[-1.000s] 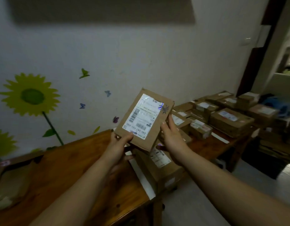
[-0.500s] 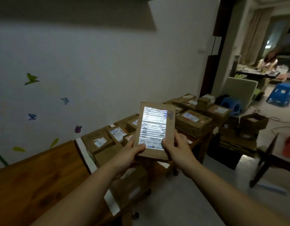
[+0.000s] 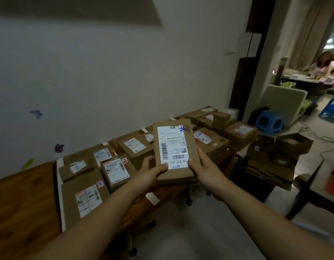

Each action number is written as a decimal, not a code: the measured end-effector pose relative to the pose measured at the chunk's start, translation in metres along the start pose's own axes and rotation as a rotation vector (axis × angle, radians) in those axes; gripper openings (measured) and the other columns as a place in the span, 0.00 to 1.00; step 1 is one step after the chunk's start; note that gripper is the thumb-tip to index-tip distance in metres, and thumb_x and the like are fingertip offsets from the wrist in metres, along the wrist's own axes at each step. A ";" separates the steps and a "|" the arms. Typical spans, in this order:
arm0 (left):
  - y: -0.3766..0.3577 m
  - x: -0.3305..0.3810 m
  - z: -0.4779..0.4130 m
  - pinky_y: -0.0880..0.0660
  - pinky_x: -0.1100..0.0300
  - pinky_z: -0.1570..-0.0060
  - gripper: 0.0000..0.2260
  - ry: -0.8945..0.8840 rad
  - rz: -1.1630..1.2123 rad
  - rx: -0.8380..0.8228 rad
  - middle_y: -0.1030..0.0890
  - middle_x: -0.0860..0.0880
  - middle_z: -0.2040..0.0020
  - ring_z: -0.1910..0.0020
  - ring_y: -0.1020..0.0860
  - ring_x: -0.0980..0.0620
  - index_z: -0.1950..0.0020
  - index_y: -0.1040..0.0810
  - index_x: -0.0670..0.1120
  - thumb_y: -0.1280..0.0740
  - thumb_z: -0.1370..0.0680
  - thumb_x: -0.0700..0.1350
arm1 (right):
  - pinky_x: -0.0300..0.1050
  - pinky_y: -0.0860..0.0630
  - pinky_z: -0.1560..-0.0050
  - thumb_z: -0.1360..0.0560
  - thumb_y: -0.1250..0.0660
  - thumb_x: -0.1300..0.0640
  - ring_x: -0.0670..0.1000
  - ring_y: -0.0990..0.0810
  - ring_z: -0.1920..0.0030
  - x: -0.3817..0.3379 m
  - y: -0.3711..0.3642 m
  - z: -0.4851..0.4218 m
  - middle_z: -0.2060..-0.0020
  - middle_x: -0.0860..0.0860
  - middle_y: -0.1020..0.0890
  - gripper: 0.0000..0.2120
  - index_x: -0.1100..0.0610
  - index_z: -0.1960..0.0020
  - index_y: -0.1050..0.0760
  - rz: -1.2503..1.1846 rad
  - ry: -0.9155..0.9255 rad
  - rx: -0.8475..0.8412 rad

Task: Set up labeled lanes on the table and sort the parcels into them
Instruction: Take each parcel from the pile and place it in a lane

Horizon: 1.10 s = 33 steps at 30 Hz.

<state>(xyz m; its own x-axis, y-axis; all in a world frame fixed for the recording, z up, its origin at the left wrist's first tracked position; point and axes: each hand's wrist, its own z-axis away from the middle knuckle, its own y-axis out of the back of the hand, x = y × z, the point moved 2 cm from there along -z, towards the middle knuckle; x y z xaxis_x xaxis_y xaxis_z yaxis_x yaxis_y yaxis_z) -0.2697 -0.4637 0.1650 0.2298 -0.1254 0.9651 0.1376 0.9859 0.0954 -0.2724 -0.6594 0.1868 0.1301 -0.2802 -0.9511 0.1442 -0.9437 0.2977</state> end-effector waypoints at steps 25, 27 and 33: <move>0.035 -0.025 -0.152 0.26 0.48 0.40 0.25 -0.017 -0.224 0.373 0.27 0.55 0.37 0.38 0.27 0.51 0.29 0.37 0.56 0.33 0.24 0.50 | 0.51 0.40 0.27 0.24 0.33 0.53 0.50 0.42 0.26 0.090 -0.019 -0.191 0.25 0.47 0.41 0.38 0.43 0.23 0.53 0.411 0.066 -0.408; 0.030 -0.029 -0.145 0.26 0.54 0.41 0.31 -0.045 -0.254 0.442 0.29 0.58 0.37 0.38 0.29 0.54 0.27 0.42 0.57 0.31 0.25 0.47 | 0.48 0.41 0.28 0.24 0.33 0.54 0.50 0.41 0.26 0.100 -0.023 -0.199 0.26 0.47 0.40 0.38 0.44 0.23 0.51 0.457 0.108 -0.449; -0.009 -0.077 -0.127 0.37 0.81 0.48 0.38 0.002 -0.318 0.535 0.35 0.57 0.36 0.41 0.33 0.65 0.27 0.41 0.51 0.24 0.31 0.41 | 0.40 0.41 0.31 0.25 0.32 0.56 0.48 0.38 0.29 0.145 -0.025 -0.202 0.28 0.48 0.38 0.34 0.48 0.24 0.45 0.512 0.233 -0.647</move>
<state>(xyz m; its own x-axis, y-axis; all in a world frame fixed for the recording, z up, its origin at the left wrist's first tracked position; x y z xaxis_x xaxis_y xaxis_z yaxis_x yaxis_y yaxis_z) -0.1663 -0.4772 0.0586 0.2588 -0.4214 0.8692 -0.3024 0.8192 0.4873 -0.0585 -0.6412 0.0583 0.5197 -0.5344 -0.6666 0.5346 -0.4052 0.7416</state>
